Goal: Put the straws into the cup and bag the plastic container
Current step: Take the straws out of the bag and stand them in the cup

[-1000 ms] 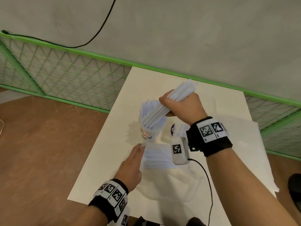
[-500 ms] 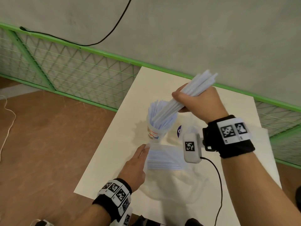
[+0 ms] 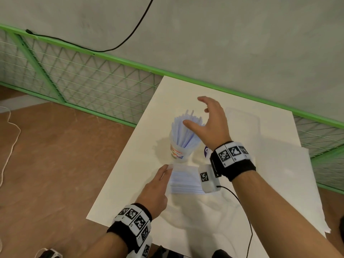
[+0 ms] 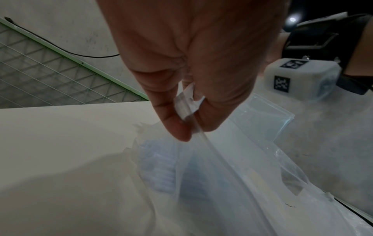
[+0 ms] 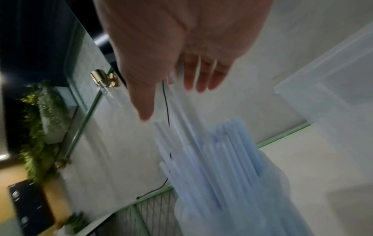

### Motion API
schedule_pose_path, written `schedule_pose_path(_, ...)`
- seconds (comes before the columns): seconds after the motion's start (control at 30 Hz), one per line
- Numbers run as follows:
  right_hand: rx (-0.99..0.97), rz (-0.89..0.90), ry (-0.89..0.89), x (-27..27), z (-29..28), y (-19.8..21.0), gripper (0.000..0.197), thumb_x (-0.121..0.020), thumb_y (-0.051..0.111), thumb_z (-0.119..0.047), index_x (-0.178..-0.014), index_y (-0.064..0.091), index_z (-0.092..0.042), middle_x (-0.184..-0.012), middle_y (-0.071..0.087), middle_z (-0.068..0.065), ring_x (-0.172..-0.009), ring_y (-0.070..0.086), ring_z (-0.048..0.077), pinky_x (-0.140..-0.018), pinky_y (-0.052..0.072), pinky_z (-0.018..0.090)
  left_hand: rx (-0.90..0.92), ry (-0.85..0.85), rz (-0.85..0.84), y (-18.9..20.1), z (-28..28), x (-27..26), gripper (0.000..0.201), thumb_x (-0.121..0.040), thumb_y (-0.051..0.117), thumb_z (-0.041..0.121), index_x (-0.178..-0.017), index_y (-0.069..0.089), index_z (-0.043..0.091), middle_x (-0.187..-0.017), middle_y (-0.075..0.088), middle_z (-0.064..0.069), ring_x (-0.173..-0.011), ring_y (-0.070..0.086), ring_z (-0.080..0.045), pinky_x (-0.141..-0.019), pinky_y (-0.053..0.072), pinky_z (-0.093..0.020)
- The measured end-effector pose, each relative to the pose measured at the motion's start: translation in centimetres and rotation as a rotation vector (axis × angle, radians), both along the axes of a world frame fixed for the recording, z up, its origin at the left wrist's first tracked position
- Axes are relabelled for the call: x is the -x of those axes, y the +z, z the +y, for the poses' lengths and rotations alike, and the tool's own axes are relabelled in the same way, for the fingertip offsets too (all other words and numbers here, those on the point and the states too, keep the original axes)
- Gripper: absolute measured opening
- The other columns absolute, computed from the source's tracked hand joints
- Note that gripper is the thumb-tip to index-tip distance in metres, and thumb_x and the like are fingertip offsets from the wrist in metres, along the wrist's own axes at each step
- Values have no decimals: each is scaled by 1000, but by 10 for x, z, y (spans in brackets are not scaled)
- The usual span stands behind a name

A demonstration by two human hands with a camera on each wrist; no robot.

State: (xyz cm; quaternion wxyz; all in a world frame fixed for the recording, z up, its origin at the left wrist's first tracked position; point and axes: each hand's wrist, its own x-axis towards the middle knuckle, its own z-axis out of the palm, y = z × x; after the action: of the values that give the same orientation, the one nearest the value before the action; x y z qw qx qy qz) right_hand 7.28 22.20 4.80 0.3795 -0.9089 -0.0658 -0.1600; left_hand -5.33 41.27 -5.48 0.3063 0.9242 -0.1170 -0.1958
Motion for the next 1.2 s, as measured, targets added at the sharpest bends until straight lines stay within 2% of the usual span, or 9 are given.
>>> schedule_pose_path(0.1, 71, -124, 22, 18, 1, -10, 65, -91, 61, -39, -145, 37, -11, -152, 38, 6, -140, 33, 21, -115, 28, 35, -9, 1, 4, 0, 0, 0, 87, -79, 42, -6, -153, 12, 30, -159, 2, 18, -93, 61, -25, -76, 42, -22)
schedule_pose_path(0.27, 516, 57, 137, 34, 10, -42, 67, -97, 30, -50, -152, 28, -12, -160, 26, 3, -150, 13, 22, -117, 24, 45, -20, 7, 18, 1, -1, 0, 87, -81, 42, -6, -153, 11, 30, -159, 1, 18, -96, 61, -25, -79, 43, -23)
schedule_pose_path(0.47, 301, -31, 123, 27, 13, -48, 75, -94, 52, -43, -154, 19, -13, -163, 15, 2, -150, 15, 19, -118, 20, 39, -31, 6, 14, 2, -1, 0, 87, -82, 43, -6, -153, 10, 31, -158, 2, 18, -89, 60, -24, -72, 37, -19)
schedule_pose_path(0.67, 435, 34, 71, 9, 26, -48, 81, -92, 52, -55, -154, 20, -14, -161, 23, -1, -150, 12, 16, -117, 6, 35, -28, 7, 17, 2, -1, -2, 89, -80, 41, -6, -153, 9, 33, -159, 1, 19, -94, 61, -26, -74, 43, -23)
schedule_pose_path(0.77, 466, 12, 46, 7, 25, -56, 71, -91, 52, -55, -147, 35, -15, -152, 41, 2, -145, 26, 17, -117, 13, 38, -19, 7, 25, 1, 0, -3, 90, -79, 41, -7, -153, 10, 34, -159, 2, 20, -92, 61, -26, -72, 39, -21)
schedule_pose_path(0.93, 471, 8, 4, -5, 29, -52, 81, -88, 47, -65, -153, 20, -26, -160, 22, -9, -147, 22, 19, -111, 19, 48, -32, 1, 22, 1, 0, -4, 90, -78, 41, -7, -153, 11, 33, -159, 2, 20, -89, 61, -27, -70, 37, -21)
schedule_pose_path(1.03, 544, 92, -19, -10, 35, -53, 66, -91, 40, -66, -147, 31, -32, -153, 35, -18, -146, 23, 19, -105, 26, 60, -37, -2, 24, 1, -1, -5, 90, -78, 40, -7, -153, 11, 33, -158, 2, 20, -88, 61, -27, -70, 37, -21)
schedule_pose_path(1.13, 424, 33, -41, -14, 32, -55, 55, -92, 48, -58, -139, 47, -29, -148, 44, -13, -138, 39, 22, -97, 40, 57, -43, 3, 31, 2, -2, -5, 88, -80, 41, -6, -153, 10, 33, -158, 2, 19, -89, 61, -25, -71, 36, -19)
schedule_pose_path(1.2, 308, 7, -28, -21, 32, -52, 69, -89, 56, -51, -148, 31, -28, -156, 33, -9, -131, 47, 21, -91, 47, 47, -41, 4, 28, 2, -1, -5, 88, -80, 42, -6, -153, 10, 33, -158, 3, 19, -91, 61, -24, -71, 36, -18)
